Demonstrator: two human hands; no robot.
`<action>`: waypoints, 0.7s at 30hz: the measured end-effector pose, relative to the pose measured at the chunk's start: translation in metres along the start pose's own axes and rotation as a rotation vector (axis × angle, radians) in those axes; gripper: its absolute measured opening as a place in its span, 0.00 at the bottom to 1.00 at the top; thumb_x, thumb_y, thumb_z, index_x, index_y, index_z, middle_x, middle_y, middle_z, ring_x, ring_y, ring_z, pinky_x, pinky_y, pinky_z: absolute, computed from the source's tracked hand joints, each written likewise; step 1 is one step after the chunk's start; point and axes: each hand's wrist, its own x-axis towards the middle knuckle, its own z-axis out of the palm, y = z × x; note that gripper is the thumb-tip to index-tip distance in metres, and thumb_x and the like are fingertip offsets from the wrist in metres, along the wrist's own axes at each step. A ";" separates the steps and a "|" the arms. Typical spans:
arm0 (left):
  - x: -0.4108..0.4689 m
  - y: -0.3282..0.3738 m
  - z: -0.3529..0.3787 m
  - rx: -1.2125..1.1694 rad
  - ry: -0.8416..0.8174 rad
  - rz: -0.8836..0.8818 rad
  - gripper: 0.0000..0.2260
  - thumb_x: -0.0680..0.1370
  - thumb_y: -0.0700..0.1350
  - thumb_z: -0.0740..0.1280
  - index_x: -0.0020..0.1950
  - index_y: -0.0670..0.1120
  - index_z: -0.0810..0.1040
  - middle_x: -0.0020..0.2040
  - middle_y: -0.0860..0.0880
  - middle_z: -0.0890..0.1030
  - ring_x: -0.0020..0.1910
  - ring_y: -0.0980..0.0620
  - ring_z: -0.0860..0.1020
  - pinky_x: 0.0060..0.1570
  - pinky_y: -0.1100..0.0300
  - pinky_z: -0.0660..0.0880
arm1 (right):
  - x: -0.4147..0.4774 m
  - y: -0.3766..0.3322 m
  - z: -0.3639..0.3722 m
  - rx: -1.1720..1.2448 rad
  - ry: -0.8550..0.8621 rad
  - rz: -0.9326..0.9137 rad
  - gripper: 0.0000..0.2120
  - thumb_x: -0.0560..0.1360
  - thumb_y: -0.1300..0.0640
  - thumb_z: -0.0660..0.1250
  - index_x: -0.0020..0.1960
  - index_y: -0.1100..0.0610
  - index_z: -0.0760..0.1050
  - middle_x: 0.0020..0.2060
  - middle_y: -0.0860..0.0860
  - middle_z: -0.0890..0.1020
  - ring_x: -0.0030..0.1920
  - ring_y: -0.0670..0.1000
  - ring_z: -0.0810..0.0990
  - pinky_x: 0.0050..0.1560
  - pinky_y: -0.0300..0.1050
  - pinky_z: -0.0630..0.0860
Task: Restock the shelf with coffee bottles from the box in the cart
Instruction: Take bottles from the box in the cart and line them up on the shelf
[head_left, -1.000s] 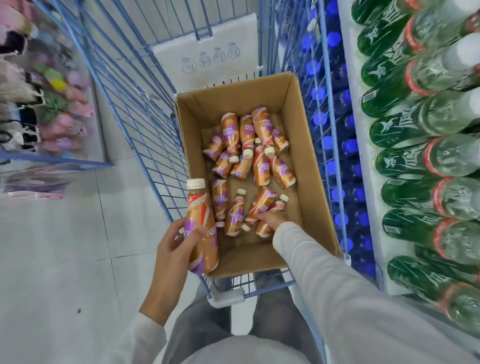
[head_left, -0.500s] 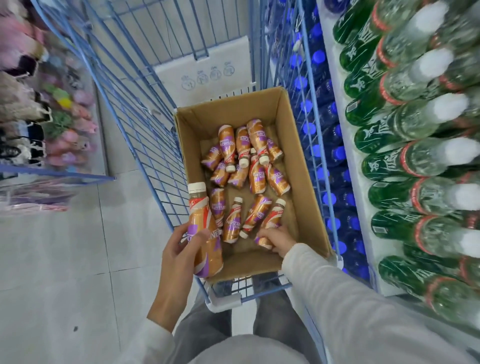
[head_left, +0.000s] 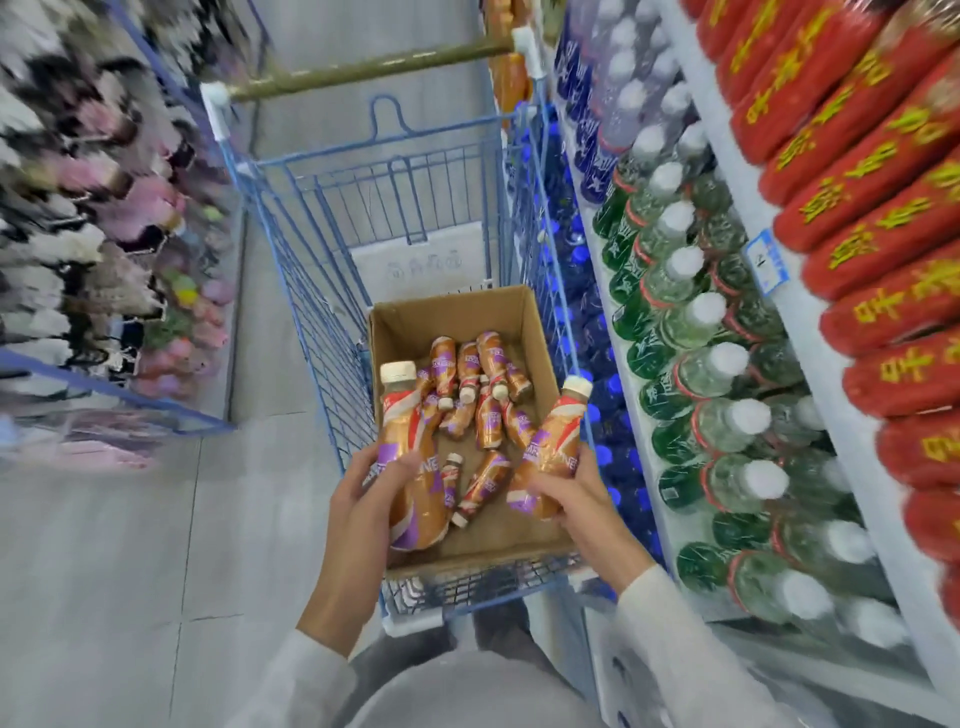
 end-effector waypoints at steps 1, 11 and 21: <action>-0.007 0.005 0.003 -0.006 -0.014 0.021 0.12 0.77 0.48 0.71 0.60 0.51 0.79 0.50 0.50 0.86 0.47 0.49 0.86 0.44 0.50 0.83 | -0.011 -0.006 -0.001 -0.001 -0.001 -0.034 0.31 0.68 0.62 0.74 0.67 0.46 0.69 0.51 0.48 0.85 0.47 0.47 0.85 0.46 0.45 0.79; -0.085 0.020 -0.005 -0.021 -0.298 0.191 0.12 0.78 0.45 0.70 0.62 0.48 0.79 0.53 0.46 0.86 0.48 0.45 0.86 0.43 0.51 0.82 | -0.134 0.004 0.009 0.178 0.125 -0.353 0.27 0.59 0.54 0.75 0.57 0.42 0.77 0.49 0.50 0.86 0.51 0.55 0.84 0.58 0.65 0.78; -0.188 -0.009 0.009 0.069 -0.642 0.277 0.08 0.75 0.48 0.73 0.53 0.51 0.83 0.48 0.44 0.85 0.41 0.49 0.83 0.43 0.51 0.80 | -0.310 0.055 -0.001 0.247 0.436 -0.487 0.32 0.60 0.56 0.73 0.64 0.47 0.71 0.51 0.49 0.84 0.44 0.44 0.85 0.41 0.38 0.79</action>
